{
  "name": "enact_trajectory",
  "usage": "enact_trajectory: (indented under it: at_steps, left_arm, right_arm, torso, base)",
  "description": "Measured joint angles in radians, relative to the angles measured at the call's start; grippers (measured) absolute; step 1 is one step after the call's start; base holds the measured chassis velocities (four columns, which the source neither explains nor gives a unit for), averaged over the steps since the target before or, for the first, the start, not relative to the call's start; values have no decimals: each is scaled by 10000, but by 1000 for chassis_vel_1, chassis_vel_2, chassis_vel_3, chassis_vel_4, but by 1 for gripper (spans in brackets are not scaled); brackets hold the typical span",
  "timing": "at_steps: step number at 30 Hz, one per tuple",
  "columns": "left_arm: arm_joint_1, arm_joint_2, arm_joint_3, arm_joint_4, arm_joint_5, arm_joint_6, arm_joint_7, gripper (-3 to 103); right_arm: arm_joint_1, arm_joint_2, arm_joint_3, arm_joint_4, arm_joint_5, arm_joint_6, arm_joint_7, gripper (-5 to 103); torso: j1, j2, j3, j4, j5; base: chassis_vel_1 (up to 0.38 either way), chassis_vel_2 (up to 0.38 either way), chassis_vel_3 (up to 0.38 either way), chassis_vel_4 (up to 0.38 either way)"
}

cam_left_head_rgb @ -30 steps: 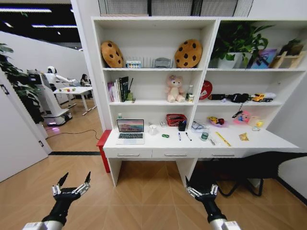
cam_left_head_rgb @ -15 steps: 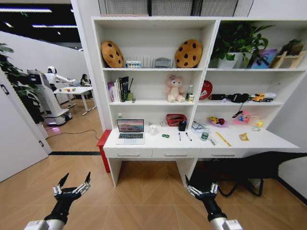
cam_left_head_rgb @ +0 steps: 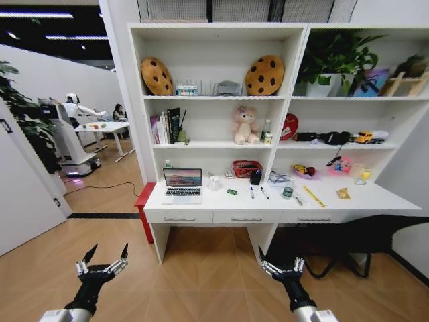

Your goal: Organize the objects on the table.

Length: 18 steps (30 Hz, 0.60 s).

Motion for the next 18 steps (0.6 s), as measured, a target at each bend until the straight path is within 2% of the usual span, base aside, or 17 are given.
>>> enact_trajectory:
  at_steps: [4,6,7,9,10,15,17,18]
  left_arm:
    - [33,-17,-9,-33,0,1,-1,97]
    - [50,-13,-31,-54,-3,1,-1,97]
    - [63,-9,-41,-86,-6,0,-1,97]
    - [75,-4,-52,-110,-8,-1,-1,97]
    - [97,7,-61,-129,-12,0,-3,97]
    - [130,18,-65,-199,-18,3,3,97]
    - [150,12,-56,-214,-14,7,8,97]
    - [155,-3,-47,-215,-4,7,8,97]
  right_arm:
    - [-18,-3,-9,1,-3,37,8,100]
    - [-16,-17,-43,-1,-4,54,11,100]
    - [3,-28,-64,-2,-4,58,11,100]
    - [12,-34,-78,-1,-5,63,8,100]
    - [21,-41,-100,-1,-2,99,-11,100]
    - [32,-51,-113,-2,17,197,-71,100]
    - [16,-80,-112,-1,120,273,-201,100]
    - [16,-98,-113,-3,145,311,-219,100]
  torso:
    - [0,-1,1,1,5]
    - [3,-3,2,-2,-5]
    - [2,-3,1,0,7]
    - [1,-2,1,2,8]
    - [2,-2,1,1,-6]
    - [0,0,0,-1,5]
    - [3,-3,2,-1,-6]
    - [1,-2,0,-3,3]
  base:
    - [-202,211,208,-205]
    - [-235,218,234,-230]
    - [-237,260,246,-286]
    - [-237,260,263,-286]
    - [-273,280,286,-296]
    - [-299,309,302,-312]
    - [-349,344,339,-326]
    - [-362,355,377,-384]
